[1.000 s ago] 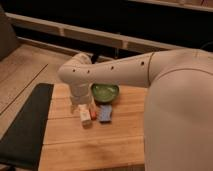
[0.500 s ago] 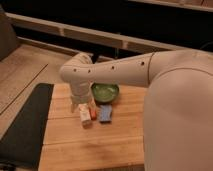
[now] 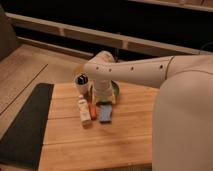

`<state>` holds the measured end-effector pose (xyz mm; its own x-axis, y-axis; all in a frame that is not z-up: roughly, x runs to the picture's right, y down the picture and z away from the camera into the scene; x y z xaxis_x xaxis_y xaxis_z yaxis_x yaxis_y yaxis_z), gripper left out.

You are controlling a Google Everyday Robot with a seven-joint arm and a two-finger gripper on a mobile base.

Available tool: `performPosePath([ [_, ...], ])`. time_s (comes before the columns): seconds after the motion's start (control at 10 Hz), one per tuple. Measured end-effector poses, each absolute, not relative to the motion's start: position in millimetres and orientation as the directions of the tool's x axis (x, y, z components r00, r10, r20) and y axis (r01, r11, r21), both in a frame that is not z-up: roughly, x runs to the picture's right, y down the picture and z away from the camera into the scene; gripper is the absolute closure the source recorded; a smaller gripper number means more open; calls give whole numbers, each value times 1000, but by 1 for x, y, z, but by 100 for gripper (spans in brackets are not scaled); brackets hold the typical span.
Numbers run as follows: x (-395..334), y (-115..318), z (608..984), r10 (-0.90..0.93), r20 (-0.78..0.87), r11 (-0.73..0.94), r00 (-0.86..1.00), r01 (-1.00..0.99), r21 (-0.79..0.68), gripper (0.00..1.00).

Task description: Place the pepper in the ceramic bowl

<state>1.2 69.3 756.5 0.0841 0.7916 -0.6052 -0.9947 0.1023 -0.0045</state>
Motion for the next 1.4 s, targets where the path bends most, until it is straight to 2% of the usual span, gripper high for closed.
performPosePath([
  [0.4,-4,71,756,789,-607,106,94,-994,-15,35],
  [0.6,-9,92,762,750,-650,141,121,-990,-21,35],
  [0.8,-15,109,776,706,-692,176,152,-984,-37,35],
  [1.4,-25,116,819,621,-752,248,219,-966,-77,35],
])
